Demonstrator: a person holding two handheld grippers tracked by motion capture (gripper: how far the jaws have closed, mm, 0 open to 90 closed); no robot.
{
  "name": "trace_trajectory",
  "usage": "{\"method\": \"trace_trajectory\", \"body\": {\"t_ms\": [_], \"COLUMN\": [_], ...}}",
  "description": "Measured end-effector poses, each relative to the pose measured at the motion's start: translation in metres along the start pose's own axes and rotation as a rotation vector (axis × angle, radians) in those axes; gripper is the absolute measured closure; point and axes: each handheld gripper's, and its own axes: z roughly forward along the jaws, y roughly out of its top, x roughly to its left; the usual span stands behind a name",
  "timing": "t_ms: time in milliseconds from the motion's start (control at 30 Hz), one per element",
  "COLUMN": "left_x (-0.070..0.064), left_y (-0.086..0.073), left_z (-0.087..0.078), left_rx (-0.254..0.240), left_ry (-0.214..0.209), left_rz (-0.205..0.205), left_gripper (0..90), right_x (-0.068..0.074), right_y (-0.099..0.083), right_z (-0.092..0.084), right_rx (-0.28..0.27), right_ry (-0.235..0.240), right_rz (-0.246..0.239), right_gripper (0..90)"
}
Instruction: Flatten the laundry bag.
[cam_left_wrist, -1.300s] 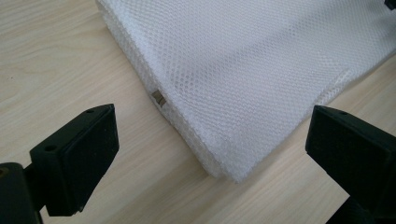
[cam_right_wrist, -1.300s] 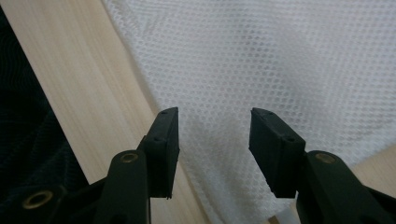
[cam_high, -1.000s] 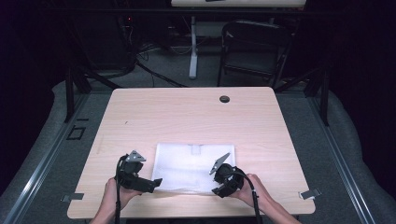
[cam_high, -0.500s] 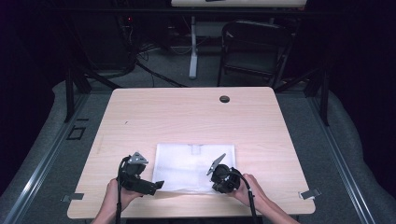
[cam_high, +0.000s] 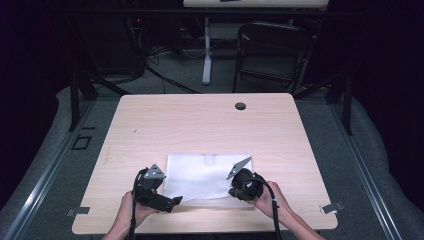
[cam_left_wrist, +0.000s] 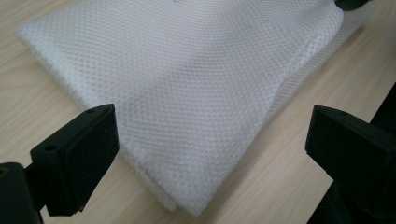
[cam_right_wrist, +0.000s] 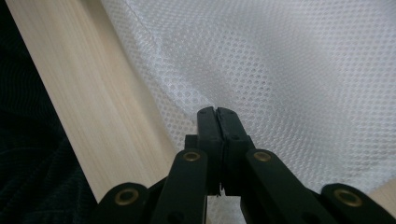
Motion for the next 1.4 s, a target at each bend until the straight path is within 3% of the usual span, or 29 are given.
{"method": "trace_trajectory", "body": {"t_ms": [167, 467, 600, 667, 733, 767, 967, 1100, 1167, 1200, 1267, 1333, 1400], "left_x": [-0.013, -0.020, -0.020, -0.022, -0.022, -0.022, -0.018, -0.021, -0.022, -0.021, -0.022, -0.021, -0.019], "left_y": [0.009, 0.015, 0.016, 0.018, 0.018, 0.018, 0.016, 0.018, 0.022, 0.025, 0.029, 0.033, 0.035], "left_z": [0.009, 0.035, 0.044, 0.048, 0.050, 0.050, 0.051, 0.045, 0.039, 0.036, 0.034, 0.033, 0.031], "left_rx": [0.002, 0.075, 0.103, 0.109, 0.118, 0.122, 0.122, 0.098, 0.078, 0.063, 0.053, 0.049, 0.037], "left_ry": [-0.013, -0.001, -0.014, 0.006, -0.013, -0.025, -0.037, -0.014, -0.021, -0.024, -0.025, -0.029, -0.031], "left_rz": [0.069, 0.113, 0.131, 0.156, 0.165, 0.172, 0.167, 0.151, 0.128, 0.112, 0.099, 0.088, 0.078], "left_gripper": [4.7, 16.5, 29.4, 45.1, 48.9, 56.4, 83.7, 88.3, 88.7, 88.8, 88.9, 88.9, 88.9], "right_x": [-0.004, -0.011, -0.015, -0.014, -0.014, -0.013, -0.014, -0.009, -0.009, -0.010, -0.012, -0.013, -0.013], "right_y": [0.003, 0.006, 0.008, 0.009, 0.009, 0.009, 0.010, 0.008, 0.006, 0.005, 0.001, -0.004, -0.006], "right_z": [-0.007, -0.014, -0.016, -0.018, -0.018, -0.018, -0.012, -0.010, -0.012, -0.014, -0.017, -0.022, -0.023], "right_rx": [-0.027, -0.060, -0.056, -0.065, -0.065, -0.064, -0.047, -0.045, -0.059, -0.062, -0.081, -0.094, -0.089], "right_ry": [0.005, 0.010, 0.014, 0.009, 0.012, 0.009, 0.023, 0.010, 0.009, 0.015, 0.025, -0.006, -0.021], "right_rz": [0.010, 0.039, 0.044, 0.045, 0.044, 0.044, 0.044, 0.039, 0.044, 0.028, 0.059, 0.057, 0.053], "right_gripper": [89.9, 89.9, 89.9, 89.8, 89.8, 89.8, 89.8, 89.3, 86.5, 80.9, 68.5, 54.1, 49.1]}}
